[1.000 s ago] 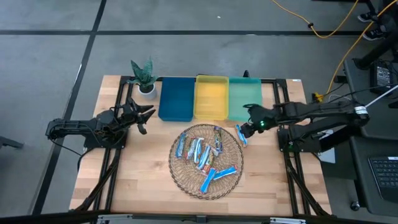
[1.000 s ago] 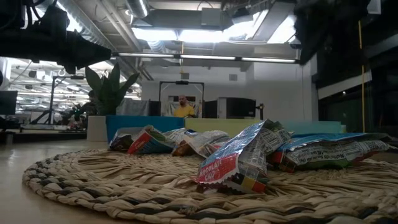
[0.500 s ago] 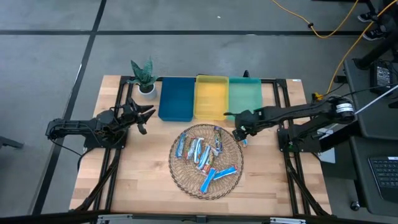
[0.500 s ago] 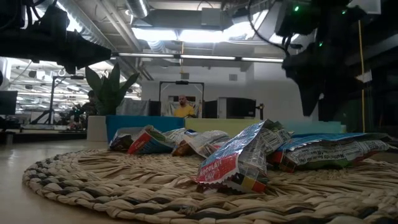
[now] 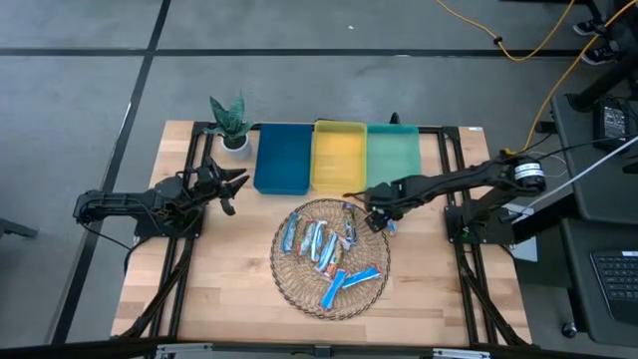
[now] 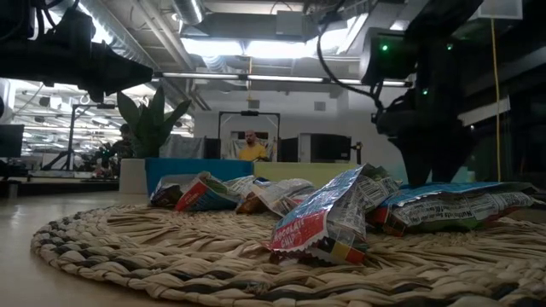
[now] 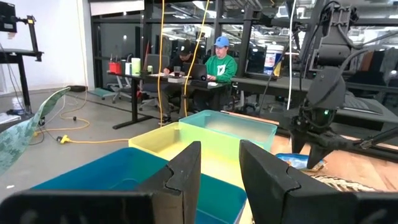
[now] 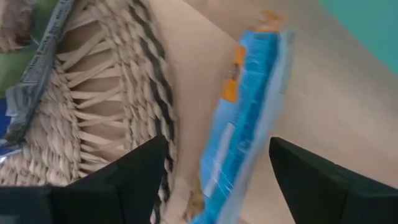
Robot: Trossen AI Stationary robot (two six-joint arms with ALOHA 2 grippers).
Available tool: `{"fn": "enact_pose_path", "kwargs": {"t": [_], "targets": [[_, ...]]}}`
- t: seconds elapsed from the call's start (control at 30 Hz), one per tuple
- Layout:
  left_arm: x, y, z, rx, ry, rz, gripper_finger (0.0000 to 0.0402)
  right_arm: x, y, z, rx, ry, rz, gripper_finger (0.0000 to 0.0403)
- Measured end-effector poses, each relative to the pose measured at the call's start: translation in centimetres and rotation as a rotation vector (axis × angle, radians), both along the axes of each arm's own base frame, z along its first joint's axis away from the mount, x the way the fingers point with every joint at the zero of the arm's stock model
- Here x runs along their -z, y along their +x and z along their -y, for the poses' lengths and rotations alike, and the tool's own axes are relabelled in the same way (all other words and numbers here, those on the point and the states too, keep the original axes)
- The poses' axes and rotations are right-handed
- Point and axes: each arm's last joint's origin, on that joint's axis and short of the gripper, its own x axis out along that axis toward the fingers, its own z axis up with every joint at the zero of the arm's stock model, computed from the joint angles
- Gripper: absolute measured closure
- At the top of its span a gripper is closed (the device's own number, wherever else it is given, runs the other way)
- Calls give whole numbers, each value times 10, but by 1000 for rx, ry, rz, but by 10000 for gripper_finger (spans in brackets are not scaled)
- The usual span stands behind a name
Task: Pick and place Granola Bars by type
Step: Put the yellow granola bar into the yellow bin
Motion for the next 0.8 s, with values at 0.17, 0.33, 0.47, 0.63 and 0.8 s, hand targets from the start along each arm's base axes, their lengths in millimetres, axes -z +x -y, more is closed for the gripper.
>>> {"fn": "enact_pose_path", "kwargs": {"t": [0.17, 0.33, 0.47, 0.63, 0.8], "targets": [[0, 0, 0, 2, -20, 11, 297, 9, 3, 0, -11, 12, -23, 116], [0, 0, 0, 9, -24, 14, 297, 15, 4, 0, -16, 12, -51, 151], [0, 0, 0, 9, -24, 12, 297, 16, 5, 0, -19, 16, -52, 197], [1, 0, 0, 10, -25, 1, 297, 16, 5, 0, -18, 15, -52, 254], [2, 0, 0, 11, -30, -7, 297, 14, 5, 0, -18, 14, -50, 292]]}}
